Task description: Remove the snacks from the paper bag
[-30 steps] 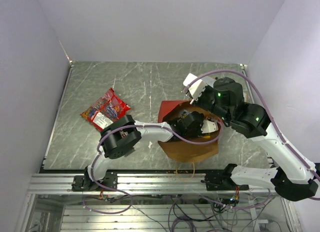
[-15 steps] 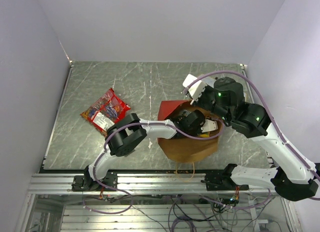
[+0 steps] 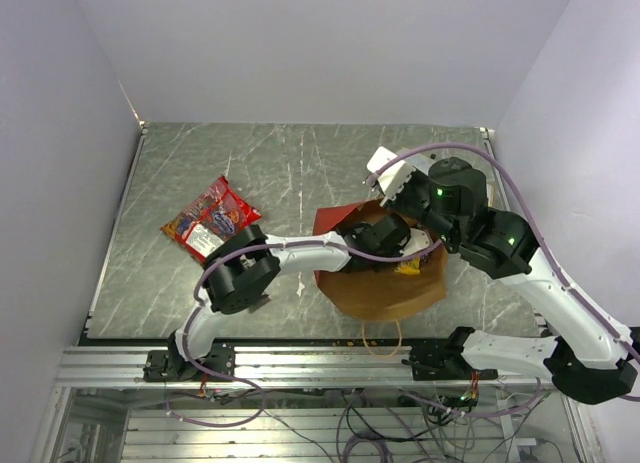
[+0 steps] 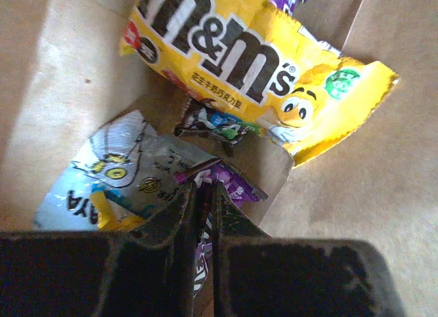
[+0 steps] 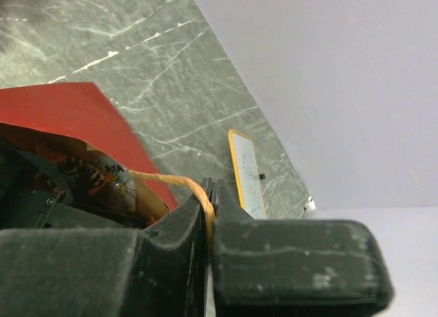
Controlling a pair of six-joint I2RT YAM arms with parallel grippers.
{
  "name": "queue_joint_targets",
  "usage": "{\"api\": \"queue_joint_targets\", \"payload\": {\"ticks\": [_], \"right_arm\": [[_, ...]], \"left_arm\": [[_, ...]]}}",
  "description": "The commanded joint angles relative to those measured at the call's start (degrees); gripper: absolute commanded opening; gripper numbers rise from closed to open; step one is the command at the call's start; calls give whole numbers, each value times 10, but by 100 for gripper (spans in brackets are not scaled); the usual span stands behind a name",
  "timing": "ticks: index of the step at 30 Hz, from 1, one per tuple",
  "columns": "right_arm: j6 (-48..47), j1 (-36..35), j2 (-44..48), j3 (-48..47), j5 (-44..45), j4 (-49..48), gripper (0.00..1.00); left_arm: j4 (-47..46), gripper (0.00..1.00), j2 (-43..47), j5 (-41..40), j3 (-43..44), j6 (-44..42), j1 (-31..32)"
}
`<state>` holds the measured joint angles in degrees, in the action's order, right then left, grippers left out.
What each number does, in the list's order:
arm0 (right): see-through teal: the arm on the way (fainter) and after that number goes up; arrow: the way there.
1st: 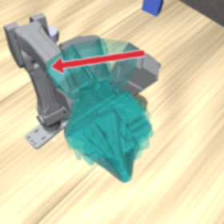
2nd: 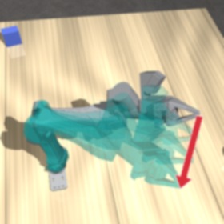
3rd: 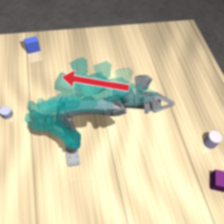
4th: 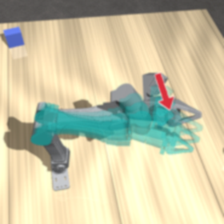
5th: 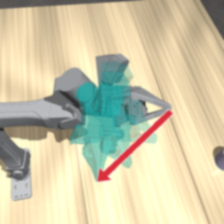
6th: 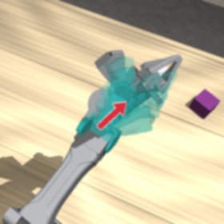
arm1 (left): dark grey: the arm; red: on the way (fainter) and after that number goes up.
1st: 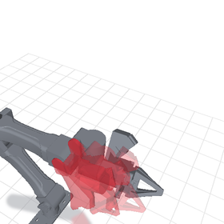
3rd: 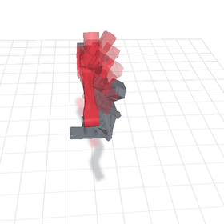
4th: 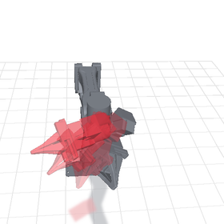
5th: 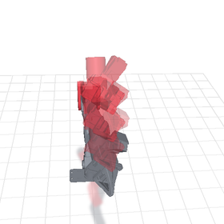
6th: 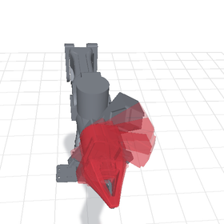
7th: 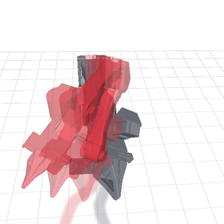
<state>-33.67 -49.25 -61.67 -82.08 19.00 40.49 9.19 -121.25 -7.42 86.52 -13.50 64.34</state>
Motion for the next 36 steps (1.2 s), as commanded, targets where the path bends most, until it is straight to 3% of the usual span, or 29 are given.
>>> {"api": "queue_joint_targets", "payload": {"ticks": [1,8,19,26,36], "right_arm": [[14,-2,19,17,27,-65,0],[45,-1,24,31,47,-73,0],[81,-2,48,56,62,-83,0],[89,-1,52,65,89,-111,0],[100,-1,30,52,175,-108,0]], "left_arm": [[35,12,89,28,-4,69,5],[70,7,191,77,-37,100,21],[101,7,352,263,-48,188,46],[6,7,503,240,-144,249,46],[0,7,569,178,-99,291,45]]}}
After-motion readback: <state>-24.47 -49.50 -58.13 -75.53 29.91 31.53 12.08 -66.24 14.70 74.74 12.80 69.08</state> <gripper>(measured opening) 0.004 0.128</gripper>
